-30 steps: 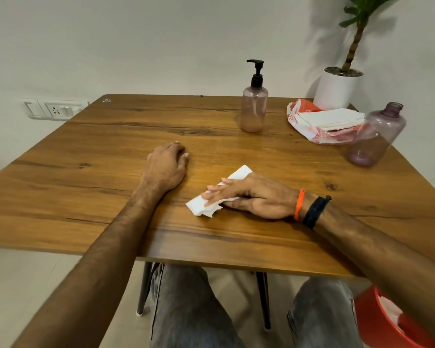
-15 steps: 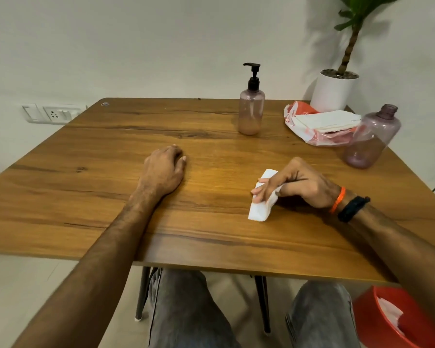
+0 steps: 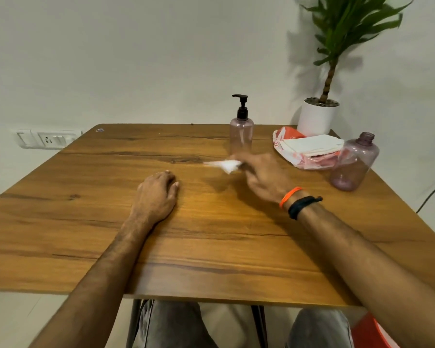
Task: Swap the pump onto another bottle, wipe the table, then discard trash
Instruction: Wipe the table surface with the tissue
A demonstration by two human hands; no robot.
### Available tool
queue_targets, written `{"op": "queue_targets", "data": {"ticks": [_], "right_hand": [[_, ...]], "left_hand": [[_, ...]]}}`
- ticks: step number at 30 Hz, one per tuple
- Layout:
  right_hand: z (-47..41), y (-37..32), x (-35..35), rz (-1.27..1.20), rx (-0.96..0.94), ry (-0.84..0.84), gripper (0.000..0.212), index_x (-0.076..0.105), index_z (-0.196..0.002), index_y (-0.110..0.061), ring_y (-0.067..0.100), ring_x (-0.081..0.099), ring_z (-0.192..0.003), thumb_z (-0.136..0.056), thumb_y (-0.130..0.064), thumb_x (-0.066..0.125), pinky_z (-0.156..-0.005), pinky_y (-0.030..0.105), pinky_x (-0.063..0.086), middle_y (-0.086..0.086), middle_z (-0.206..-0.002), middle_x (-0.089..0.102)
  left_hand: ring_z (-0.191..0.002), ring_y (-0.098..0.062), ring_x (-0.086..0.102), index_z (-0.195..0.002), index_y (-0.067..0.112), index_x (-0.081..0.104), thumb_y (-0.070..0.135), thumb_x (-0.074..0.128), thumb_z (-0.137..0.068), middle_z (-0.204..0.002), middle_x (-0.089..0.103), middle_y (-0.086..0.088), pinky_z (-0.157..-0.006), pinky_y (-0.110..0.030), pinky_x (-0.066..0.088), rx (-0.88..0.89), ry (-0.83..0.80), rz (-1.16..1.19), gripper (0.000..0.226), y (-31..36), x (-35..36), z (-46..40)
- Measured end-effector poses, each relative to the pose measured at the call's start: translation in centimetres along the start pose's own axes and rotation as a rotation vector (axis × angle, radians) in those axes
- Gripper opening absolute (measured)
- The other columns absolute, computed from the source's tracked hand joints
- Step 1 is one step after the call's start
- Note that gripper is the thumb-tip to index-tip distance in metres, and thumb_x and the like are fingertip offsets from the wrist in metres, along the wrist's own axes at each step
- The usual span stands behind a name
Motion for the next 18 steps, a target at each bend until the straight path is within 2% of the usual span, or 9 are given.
{"op": "queue_targets", "data": {"ticks": [2,3,4,6,10,11,13,15,18], "right_hand": [[0.3,-0.3,1.3,0.08,-0.047,-0.25,0.033,0.061,-0.127,-0.018,0.009,0.063,-0.083,-0.098,-0.011,0.046,-0.076,0.014,0.05,0.005,-0.11,0.07],[0.3,-0.3,2.0,0.123,-0.037,-0.352,0.034,0.057,-0.132,-0.021,0.016,0.064,-0.103,-0.1,-0.018,0.046,-0.091,0.027,0.051,0.006,-0.123,0.067],[0.4,-0.2,2.3,0.146,-0.01,-0.425,0.037,0.054,-0.136,-0.024,0.019,0.058,-0.121,-0.101,-0.022,0.046,-0.104,0.034,0.045,0.005,-0.136,0.06],[0.5,-0.1,2.8,0.102,0.035,-0.486,0.04,0.049,-0.141,-0.023,0.015,0.039,-0.141,-0.102,-0.019,0.044,-0.119,0.026,0.024,0.001,-0.151,0.044],[0.8,0.6,2.8,0.091,0.045,-0.536,0.05,0.038,-0.148,-0.019,0.013,0.025,-0.147,-0.101,-0.002,0.037,-0.117,0.016,0.007,0.0,-0.158,0.032],[0.8,1.0,2.6,0.097,0.065,-0.532,0.05,0.038,-0.148,-0.017,0.015,0.03,-0.145,-0.101,-0.001,0.037,-0.116,0.017,0.014,0.002,-0.156,0.035],[0.9,1.8,2.0,0.135,0.136,-0.494,0.046,0.041,-0.145,-0.015,0.026,0.047,-0.13,-0.101,-0.007,0.038,-0.097,0.021,0.034,0.012,-0.142,0.05],[1.0,2.3,1.3,0.147,0.176,-0.471,0.042,0.046,-0.142,-0.016,0.029,0.055,-0.113,-0.101,-0.009,0.039,-0.084,0.024,0.036,0.017,-0.131,0.056],[1.8,2.5,0.6,0.146,0.197,-0.498,0.047,0.042,-0.145,-0.027,0.025,0.059,-0.102,-0.101,-0.011,0.038,-0.088,0.03,0.048,0.018,-0.132,0.056]], "left_hand": [[-0.126,-0.03,0.049,-0.129,0.01,0.057,0.031,0.047,-0.097,-0.139,0.055,-0.011,-0.107,-0.041,0.037,-0.01,0.009,-0.009,0.039,0.1,0.1,0.0],[-0.127,-0.03,0.049,-0.13,0.01,0.057,0.031,0.047,-0.097,-0.14,0.055,-0.01,-0.107,-0.041,0.037,-0.016,0.012,-0.017,0.04,0.0,0.1,0.0],[-0.127,-0.029,0.049,-0.13,0.01,0.056,0.031,0.047,-0.097,-0.14,0.054,-0.01,-0.107,-0.04,0.036,-0.019,0.015,-0.02,0.04,0.1,0.2,0.0],[-0.129,-0.029,0.048,-0.131,0.01,0.056,0.032,0.047,-0.097,-0.142,0.053,-0.009,-0.109,-0.041,0.036,-0.022,0.013,-0.021,0.041,0.1,0.2,-0.1],[-0.129,-0.029,0.048,-0.132,0.01,0.055,0.031,0.047,-0.097,-0.142,0.053,-0.01,-0.109,-0.041,0.036,-0.021,0.008,-0.019,0.042,0.1,0.1,-0.1],[-0.129,-0.029,0.048,-0.132,0.009,0.055,0.031,0.047,-0.097,-0.141,0.053,-0.011,-0.11,-0.041,0.036,-0.014,0.003,-0.013,0.042,0.2,0.1,-0.1],[-0.129,-0.03,0.047,-0.132,0.008,0.055,0.03,0.047,-0.098,-0.141,0.053,-0.011,-0.11,-0.042,0.035,-0.003,-0.007,0.002,0.041,0.2,0.0,0.0],[-0.13,-0.03,0.046,-0.132,0.007,0.055,0.028,0.047,-0.098,-0.142,0.052,-0.012,-0.111,-0.041,0.034,-0.001,-0.004,0.002,0.041,0.2,-0.1,0.1],[-0.128,-0.031,0.047,-0.132,0.008,0.055,0.029,0.047,-0.098,-0.141,0.053,-0.012,-0.109,-0.041,0.035,0.008,-0.003,0.0,0.041,0.2,-0.1,0.1]]}}
Point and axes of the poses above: each hand's wrist, its own z-axis away from the middle knuckle, its own x-axis out of the palm, y = z × x, the point moved 1 cm from there along -z, towards the middle knuckle
